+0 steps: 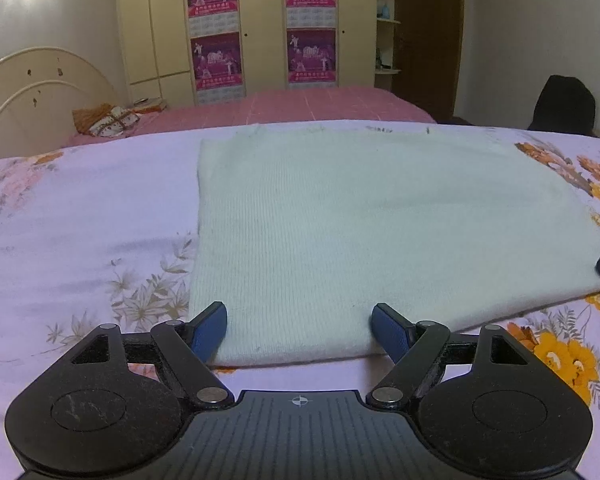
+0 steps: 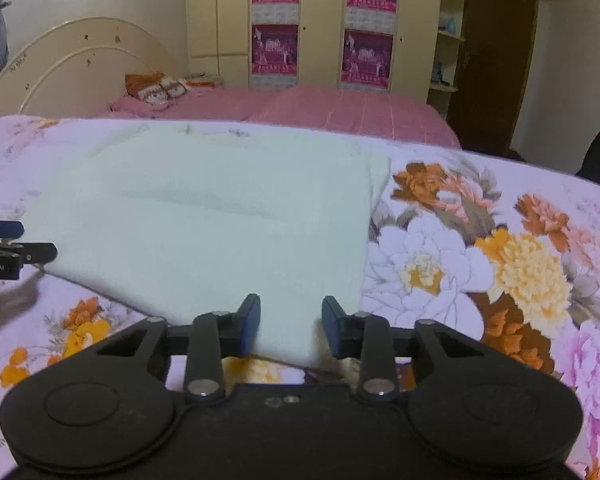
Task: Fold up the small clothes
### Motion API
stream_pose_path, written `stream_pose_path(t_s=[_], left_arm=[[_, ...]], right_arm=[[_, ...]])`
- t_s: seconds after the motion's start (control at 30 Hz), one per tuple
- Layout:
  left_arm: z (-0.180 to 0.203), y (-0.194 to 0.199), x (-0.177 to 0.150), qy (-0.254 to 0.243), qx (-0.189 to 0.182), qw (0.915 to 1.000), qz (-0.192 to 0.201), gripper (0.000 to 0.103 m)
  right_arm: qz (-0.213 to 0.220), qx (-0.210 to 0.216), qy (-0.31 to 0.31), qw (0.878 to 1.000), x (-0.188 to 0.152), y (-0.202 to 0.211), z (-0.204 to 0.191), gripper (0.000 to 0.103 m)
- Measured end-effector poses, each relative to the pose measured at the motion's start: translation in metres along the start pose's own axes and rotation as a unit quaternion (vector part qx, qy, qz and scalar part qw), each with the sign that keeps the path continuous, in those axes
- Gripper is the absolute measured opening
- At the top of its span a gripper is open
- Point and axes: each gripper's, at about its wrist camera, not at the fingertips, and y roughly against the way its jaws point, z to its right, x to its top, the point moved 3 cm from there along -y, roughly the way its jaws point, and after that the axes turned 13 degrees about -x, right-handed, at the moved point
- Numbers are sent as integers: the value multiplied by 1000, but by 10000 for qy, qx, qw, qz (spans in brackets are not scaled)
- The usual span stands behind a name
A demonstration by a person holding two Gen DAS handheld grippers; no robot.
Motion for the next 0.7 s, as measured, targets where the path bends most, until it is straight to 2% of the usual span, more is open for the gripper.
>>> stream_pose_path(t_s=[0.07,0.2,0.27,0.3,0.37,0.4,0.43,0.47,0.5,0.57,0.63,0.7], left_arm=[[-1,-1,0,-20,12,10000,-7,81],[-3,-1,2,-12,0,10000,-49,83],[-4,8,6,101,64,9999,21,83],[-6,15,7,202,68,9997,122,83],[-16,31,6,673,-42,9972,311,83],[-24,39,3,1092,-172,9930,406,82],[-32,43,-1,1498,-342,9869,487,82],[-40,46,-6,1962,-547,9775,555,77],[-45,45,-11,2306,-704,9688,571,67],[-55,39,-25,3114,-1015,9431,573,60],[-62,34,-39,3767,-1198,9158,712,59],[-65,33,-45,4093,-1244,8991,930,59]], right_arm=[[-252,-16,4,9997,-6,-12,1,29],[-260,16,-82,9996,-6,-13,2,30],[-217,34,-233,9995,-3,-8,5,23],[-166,73,-328,9993,-1,-5,8,17],[3,124,-488,9987,1,7,12,17],[57,106,-513,9986,2,11,14,17],[92,112,-535,9985,2,15,15,17],[97,142,-549,9983,2,17,16,17],[91,154,-553,9983,2,19,16,17],[81,185,-551,9983,2,20,14,17],[69,242,-555,9981,2,22,10,17],[71,299,-532,9981,3,24,5,18]])
